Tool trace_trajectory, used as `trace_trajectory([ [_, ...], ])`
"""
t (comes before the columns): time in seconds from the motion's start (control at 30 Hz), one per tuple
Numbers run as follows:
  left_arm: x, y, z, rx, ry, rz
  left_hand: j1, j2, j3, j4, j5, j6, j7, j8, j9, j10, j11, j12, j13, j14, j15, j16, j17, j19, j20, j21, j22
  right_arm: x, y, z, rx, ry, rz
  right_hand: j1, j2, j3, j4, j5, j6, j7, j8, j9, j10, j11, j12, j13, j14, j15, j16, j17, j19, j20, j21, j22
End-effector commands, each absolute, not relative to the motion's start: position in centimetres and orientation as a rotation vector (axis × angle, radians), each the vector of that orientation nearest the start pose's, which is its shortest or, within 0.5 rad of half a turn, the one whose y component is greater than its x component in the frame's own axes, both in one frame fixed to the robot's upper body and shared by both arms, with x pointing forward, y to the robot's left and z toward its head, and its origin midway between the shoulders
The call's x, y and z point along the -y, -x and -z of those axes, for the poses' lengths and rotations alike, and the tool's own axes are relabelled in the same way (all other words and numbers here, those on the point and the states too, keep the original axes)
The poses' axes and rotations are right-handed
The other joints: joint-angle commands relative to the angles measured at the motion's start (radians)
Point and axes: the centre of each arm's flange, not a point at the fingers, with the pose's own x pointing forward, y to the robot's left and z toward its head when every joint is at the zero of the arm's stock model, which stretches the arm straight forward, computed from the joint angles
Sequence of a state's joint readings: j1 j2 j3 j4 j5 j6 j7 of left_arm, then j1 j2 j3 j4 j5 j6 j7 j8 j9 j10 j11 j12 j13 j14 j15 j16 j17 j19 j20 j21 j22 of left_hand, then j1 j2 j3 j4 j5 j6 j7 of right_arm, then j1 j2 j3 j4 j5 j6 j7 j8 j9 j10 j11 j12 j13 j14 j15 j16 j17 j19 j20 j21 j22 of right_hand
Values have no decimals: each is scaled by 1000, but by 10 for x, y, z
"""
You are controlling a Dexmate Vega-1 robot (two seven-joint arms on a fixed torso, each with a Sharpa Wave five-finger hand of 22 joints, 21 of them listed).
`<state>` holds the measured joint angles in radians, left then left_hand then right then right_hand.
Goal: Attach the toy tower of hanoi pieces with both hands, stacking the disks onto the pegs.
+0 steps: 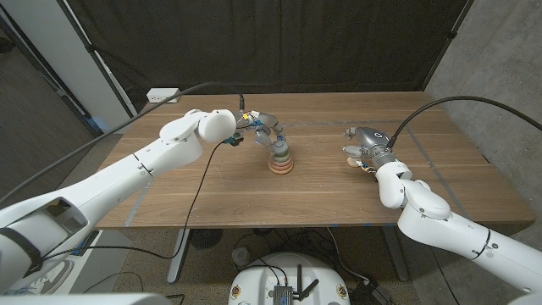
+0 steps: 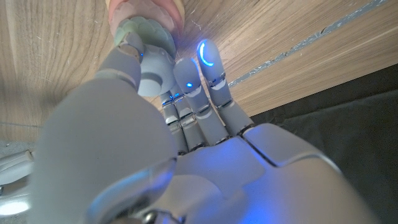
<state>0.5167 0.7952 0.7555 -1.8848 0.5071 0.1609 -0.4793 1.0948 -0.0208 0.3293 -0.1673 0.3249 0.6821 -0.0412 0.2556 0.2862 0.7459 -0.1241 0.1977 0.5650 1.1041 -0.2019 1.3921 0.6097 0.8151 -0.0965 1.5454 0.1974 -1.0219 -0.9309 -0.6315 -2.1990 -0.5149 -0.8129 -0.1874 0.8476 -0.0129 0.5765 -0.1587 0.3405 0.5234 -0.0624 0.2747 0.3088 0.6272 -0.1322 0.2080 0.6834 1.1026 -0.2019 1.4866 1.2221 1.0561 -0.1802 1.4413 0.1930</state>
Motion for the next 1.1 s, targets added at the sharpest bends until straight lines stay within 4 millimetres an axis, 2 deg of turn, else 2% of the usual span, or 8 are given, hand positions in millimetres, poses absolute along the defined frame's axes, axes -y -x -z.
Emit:
trace_trajectory([
  [0.03, -131, -578, -65, 560, -1650, 406, 5, 6, 5, 3, 7, -2, -3, -5, 5, 57, -64, 0, 72, 10, -18, 1, 7, 13, -117, 7, 3, 239, -519, 38, 401, 1335, 287, 0, 12, 4, -4, 7, 5, 0, 7, 4, 7, 1, -1, 3, -8, -16, 5, 1, -1, -41, 0, 2],
  [1.1, -127, -588, -60, 555, -1604, 443, 11, 12, 4, 4, 2, -7, -3, -12, 9, 51, -65, 3, 71, 24, -18, 9, 34, 20, -117, 7, 4, 243, -516, 38, 391, 1341, 292, -3, 14, 5, -3, 8, 5, 1, 6, 4, 7, 0, -2, 5, -6, -16, 8, 3, 1, -41, 2, 3],
])
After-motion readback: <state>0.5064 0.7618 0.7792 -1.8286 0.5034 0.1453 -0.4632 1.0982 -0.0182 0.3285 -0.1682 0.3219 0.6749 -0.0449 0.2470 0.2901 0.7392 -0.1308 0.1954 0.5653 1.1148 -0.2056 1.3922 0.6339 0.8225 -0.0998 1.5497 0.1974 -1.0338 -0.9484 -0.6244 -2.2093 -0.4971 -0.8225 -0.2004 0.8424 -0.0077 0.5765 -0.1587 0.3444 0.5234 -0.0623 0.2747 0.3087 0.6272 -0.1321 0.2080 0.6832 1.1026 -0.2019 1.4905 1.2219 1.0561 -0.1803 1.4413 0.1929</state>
